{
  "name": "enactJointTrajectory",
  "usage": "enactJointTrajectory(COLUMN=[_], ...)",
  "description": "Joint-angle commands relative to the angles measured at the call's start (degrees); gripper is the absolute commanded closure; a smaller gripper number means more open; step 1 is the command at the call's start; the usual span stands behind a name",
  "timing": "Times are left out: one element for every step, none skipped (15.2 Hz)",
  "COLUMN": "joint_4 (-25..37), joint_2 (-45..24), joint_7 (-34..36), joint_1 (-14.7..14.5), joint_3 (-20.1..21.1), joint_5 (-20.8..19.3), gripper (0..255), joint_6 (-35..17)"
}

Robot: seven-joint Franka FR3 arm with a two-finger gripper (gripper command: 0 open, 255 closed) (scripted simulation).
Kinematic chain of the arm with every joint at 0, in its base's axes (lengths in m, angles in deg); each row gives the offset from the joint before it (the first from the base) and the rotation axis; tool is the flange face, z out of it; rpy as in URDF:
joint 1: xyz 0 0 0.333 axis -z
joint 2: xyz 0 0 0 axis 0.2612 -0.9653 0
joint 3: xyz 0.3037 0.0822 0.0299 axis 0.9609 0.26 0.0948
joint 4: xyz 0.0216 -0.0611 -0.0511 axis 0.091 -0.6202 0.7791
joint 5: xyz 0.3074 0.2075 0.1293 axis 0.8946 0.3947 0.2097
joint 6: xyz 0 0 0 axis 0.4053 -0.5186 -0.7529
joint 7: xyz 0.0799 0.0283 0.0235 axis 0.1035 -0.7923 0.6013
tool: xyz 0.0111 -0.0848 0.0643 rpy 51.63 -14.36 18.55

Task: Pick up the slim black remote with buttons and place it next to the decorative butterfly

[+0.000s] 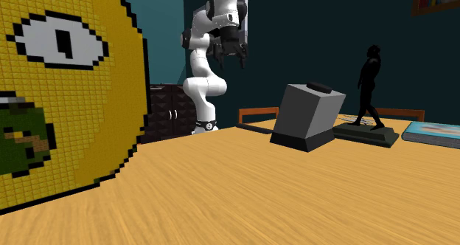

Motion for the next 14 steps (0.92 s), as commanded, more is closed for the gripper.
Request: enactJointTrajectory(joint_4=[0.0, -1.6, -3.1, -4.6, -6.1, -7.5, -8.8, -10.1, -11.3, -12.4, -13.5, -14.5, -15.4, -16.3], joint_2=[0.0, -0.3, -0.6, -1.1, -1.6, -2.2, -2.8, -3.6, -4.5, -5.5, -6.5, -7.7, -9.0, -10.3], joint_7=[0.0, -0.4, -0.7, -1.1, -1.4, -1.8, -2.1, -2.5, -2.8, -3.2, -3.5, -3.9, -4.2, -4.6], joint_1=[0.0, -0.4, -0.8, -1.2, -1.6, -2.0, -2.5, -2.9, -3.3, -3.8, -4.2, -4.7, -5.2, -5.6], joint_3=[0.0, 0.4, 0.8, 1.1, 1.5, 1.9, 2.3, 2.7, 3.1, 3.5, 3.9, 4.3, 4.7, 5.1], joint_5=[0.0, 0.2, 0.3, 0.5, 0.7, 0.9, 1.1, 1.3, 1.6, 1.8, 2.0, 2.2, 2.5, 2.7], gripper=[0, 0, 0, 0, 0, 0, 0, 0, 0, 0, 0, 0, 0, 0], joint_6=[0.0, -1.8, -3.5, -5.4, -7.2, -9.1, -11.0, -12.9, -14.9, -16.8, -18.9, -21.0, -23.1, -25.2])
